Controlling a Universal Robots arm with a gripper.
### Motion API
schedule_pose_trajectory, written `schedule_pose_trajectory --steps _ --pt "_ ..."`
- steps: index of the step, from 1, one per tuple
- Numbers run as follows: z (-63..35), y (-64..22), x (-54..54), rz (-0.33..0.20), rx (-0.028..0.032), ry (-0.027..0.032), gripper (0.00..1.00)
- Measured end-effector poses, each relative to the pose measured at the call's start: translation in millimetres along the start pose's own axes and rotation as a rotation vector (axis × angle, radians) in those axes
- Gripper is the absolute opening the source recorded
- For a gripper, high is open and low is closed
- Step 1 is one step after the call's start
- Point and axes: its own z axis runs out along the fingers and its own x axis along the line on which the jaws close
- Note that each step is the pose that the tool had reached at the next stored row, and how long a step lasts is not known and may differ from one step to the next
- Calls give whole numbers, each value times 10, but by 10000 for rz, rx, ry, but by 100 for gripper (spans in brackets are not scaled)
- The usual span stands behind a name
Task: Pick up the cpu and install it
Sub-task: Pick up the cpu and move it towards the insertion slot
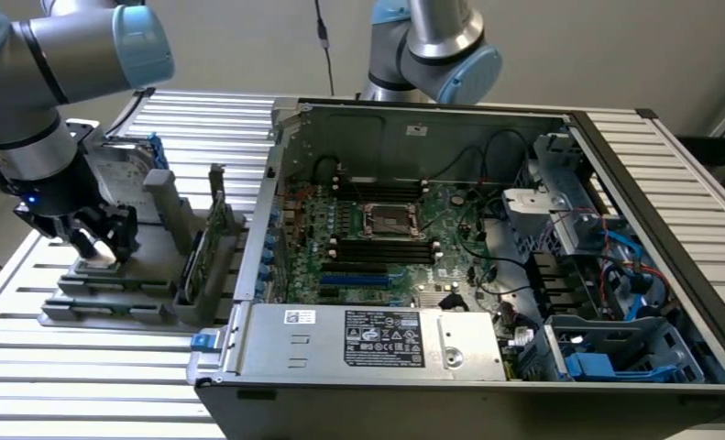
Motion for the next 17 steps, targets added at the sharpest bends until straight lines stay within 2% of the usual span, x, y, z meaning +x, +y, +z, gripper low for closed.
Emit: schedule_pose_trajectory --steps 10,13,17 --pt "-60 2 9 8 -173 13 55" --pt "-137 5 16 9 -217 16 55" --pt "-296 12 22 9 -235 18 55"
